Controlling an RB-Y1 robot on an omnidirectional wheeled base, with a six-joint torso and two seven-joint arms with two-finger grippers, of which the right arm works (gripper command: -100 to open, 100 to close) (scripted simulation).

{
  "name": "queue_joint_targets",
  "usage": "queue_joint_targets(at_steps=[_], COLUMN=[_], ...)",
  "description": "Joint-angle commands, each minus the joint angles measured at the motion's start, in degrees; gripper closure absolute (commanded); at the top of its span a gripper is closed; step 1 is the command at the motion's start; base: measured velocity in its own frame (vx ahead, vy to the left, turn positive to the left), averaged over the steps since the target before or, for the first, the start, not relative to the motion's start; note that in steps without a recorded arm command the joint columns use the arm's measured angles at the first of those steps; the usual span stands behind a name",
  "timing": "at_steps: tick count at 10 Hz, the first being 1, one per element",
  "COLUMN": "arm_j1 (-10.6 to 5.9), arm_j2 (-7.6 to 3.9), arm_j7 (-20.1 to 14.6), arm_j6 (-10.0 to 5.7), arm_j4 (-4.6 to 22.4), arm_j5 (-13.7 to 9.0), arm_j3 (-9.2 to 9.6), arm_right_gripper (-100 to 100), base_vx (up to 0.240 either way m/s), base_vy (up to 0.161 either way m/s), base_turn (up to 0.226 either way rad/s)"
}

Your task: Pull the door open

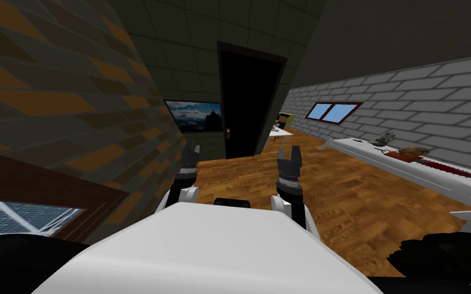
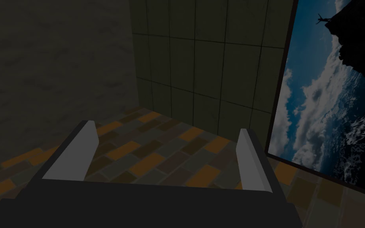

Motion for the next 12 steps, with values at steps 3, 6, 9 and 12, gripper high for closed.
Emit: queue_joint_targets(at_steps=[3,6,9,12], arm_j1=[-2.38,-5.05,-7.13,-9.37], arm_j2=[-0.49,-0.94,-1.23,-1.50], arm_j7=[2.2,4.6,6.5,8.5], arm_j6=[0.09,0.20,0.28,0.36], arm_j4=[3.9,8.4,11.8,15.5], arm_j5=[1.7,3.5,5.0,6.6], arm_j3=[0.15,0.32,0.45,0.59], arm_right_gripper=[-100,-100,-100,-100], base_vx=[0.147,0.150,0.120,0.090], base_vy=[0.053,0.057,0.070,0.073], base_turn=[-0.039,-0.041,-0.034,-0.040])
